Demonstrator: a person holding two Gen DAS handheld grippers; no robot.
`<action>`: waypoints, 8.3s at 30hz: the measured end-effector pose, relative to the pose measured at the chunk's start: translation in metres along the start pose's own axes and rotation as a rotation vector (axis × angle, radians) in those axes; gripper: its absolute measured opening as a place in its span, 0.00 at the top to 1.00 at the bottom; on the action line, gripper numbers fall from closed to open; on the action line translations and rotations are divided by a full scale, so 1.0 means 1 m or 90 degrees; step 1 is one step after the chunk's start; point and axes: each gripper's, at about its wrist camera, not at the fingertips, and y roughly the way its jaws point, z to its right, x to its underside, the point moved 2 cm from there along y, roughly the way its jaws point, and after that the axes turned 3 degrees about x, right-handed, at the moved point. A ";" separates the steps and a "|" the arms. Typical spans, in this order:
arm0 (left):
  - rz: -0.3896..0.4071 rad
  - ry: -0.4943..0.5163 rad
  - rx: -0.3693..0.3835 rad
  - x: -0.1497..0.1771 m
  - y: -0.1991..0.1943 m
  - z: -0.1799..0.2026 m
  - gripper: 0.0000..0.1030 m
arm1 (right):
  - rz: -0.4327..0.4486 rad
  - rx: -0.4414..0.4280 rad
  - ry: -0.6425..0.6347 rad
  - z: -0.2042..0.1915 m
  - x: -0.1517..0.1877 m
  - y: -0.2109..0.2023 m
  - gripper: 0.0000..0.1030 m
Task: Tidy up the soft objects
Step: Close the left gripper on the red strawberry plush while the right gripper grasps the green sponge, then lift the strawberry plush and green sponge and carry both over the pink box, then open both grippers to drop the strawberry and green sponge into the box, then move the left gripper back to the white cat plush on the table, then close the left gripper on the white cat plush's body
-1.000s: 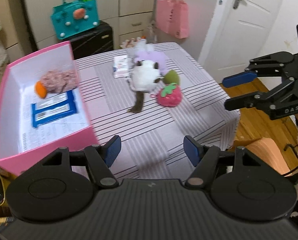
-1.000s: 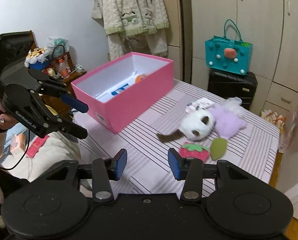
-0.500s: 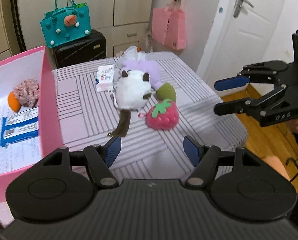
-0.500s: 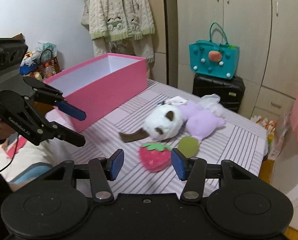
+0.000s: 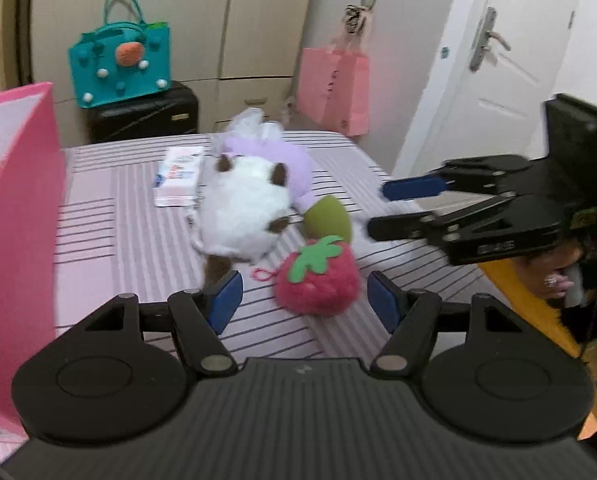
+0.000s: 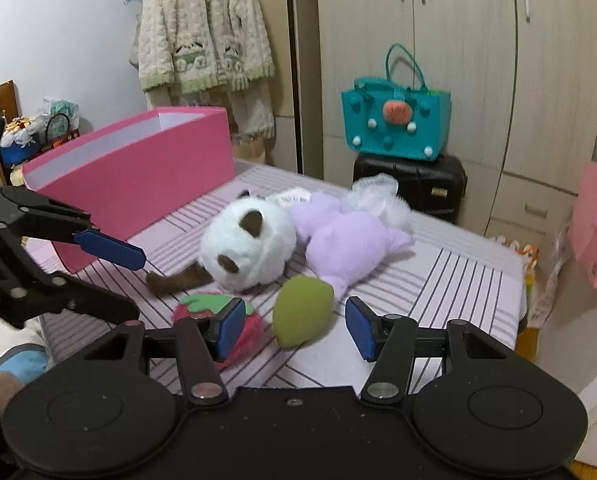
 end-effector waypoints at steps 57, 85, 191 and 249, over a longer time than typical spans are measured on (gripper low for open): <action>0.033 -0.050 -0.043 0.014 0.023 0.030 0.55 | -0.004 -0.033 0.141 -0.005 0.029 0.000 0.60; -0.062 -0.110 -0.039 0.028 -0.111 -0.007 0.55 | -0.110 -0.129 0.078 -0.109 -0.026 -0.050 0.60; -0.071 0.019 -0.145 -0.027 -0.231 -0.066 0.24 | -0.058 -0.108 -0.084 -0.187 -0.133 -0.070 0.46; 0.057 0.020 -0.107 -0.041 0.019 -0.024 0.22 | -0.007 0.021 0.048 -0.048 -0.009 0.072 0.34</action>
